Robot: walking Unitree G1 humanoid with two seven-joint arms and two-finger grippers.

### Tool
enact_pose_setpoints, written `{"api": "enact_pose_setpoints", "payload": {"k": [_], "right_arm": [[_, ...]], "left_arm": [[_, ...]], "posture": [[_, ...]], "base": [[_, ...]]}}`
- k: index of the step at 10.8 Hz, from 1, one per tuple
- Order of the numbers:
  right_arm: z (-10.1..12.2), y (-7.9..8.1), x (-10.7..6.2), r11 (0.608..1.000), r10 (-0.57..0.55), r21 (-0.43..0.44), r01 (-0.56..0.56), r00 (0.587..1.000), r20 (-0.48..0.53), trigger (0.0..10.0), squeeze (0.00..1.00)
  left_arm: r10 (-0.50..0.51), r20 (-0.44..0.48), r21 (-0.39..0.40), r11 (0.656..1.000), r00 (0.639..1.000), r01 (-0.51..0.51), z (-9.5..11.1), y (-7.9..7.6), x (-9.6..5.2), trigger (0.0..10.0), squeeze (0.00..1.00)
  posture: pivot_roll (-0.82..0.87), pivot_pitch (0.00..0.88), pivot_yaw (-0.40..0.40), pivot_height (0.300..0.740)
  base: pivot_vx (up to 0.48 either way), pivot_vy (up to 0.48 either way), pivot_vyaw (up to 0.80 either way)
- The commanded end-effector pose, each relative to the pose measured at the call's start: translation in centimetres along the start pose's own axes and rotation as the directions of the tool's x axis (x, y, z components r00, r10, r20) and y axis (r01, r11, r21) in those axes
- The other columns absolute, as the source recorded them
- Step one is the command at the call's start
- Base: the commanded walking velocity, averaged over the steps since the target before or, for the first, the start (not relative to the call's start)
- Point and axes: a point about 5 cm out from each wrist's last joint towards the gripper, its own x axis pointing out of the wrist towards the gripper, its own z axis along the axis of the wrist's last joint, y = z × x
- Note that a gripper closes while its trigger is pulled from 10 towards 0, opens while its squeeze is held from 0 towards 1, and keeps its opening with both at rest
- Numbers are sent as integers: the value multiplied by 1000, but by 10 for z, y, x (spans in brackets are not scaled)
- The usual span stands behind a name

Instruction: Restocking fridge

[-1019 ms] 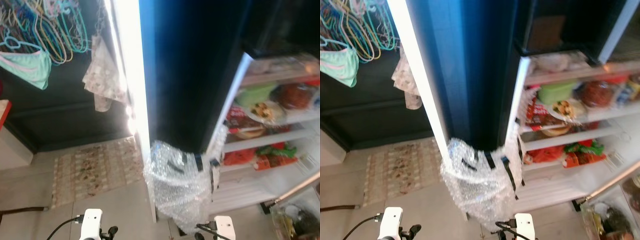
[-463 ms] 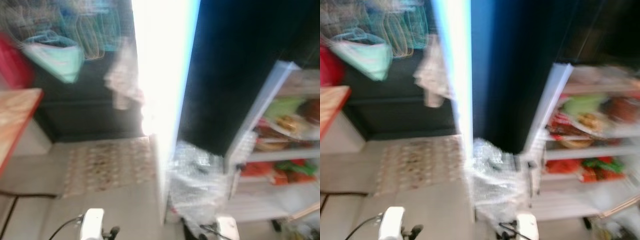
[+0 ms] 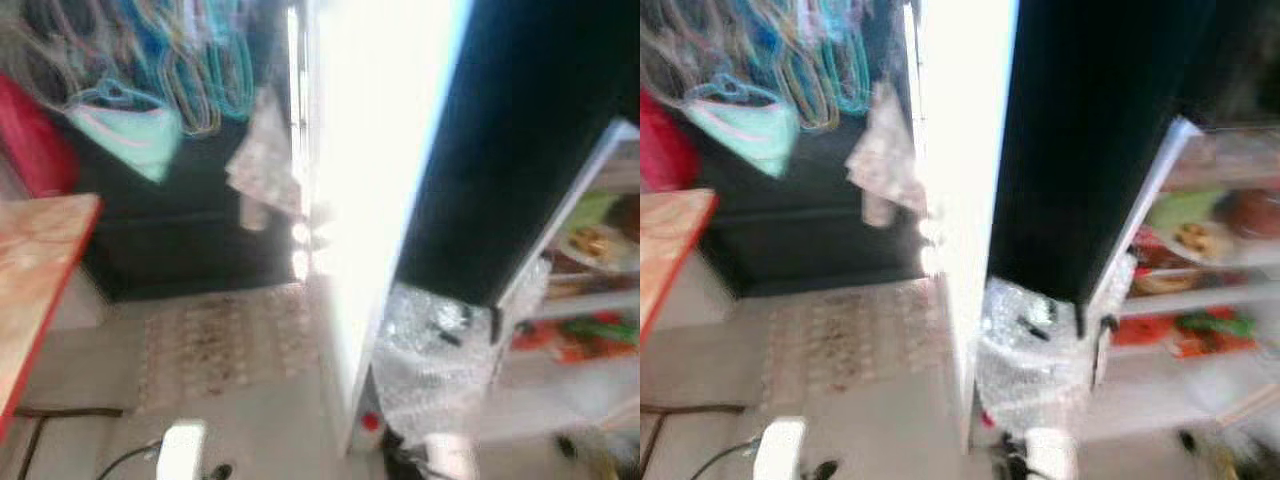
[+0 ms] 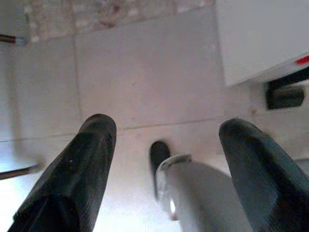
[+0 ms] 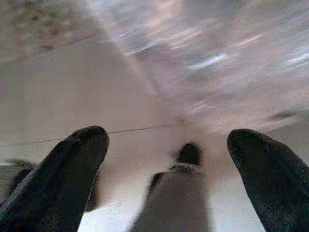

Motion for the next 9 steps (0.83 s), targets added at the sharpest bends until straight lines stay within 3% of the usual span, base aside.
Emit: {"api": "enact_pose_setpoints", "payload": {"k": [1,8,9], "right_arm": [[-4,-10,-3,1000,-29,1,29,999,-19,10000,0],[-4,-10,-3,1000,-26,-8,26,999,-25,10000,0],[-3,-10,-3,1000,-24,2,24,1000,-14,10000,0]], "left_arm": [[-17,1,16,1000,1000,17,3,-6,2,10000,0],[-22,-7,23,999,1000,22,1,-6,2,10000,0],[-18,-16,22,1000,1000,18,-1,-5,1,10000,0]], "posture": [[4,0,34,740],[6,0,33,740],[7,0,32,740]], "base": [[0,0,-725],[0,0,-725],[0,0,0]]}}
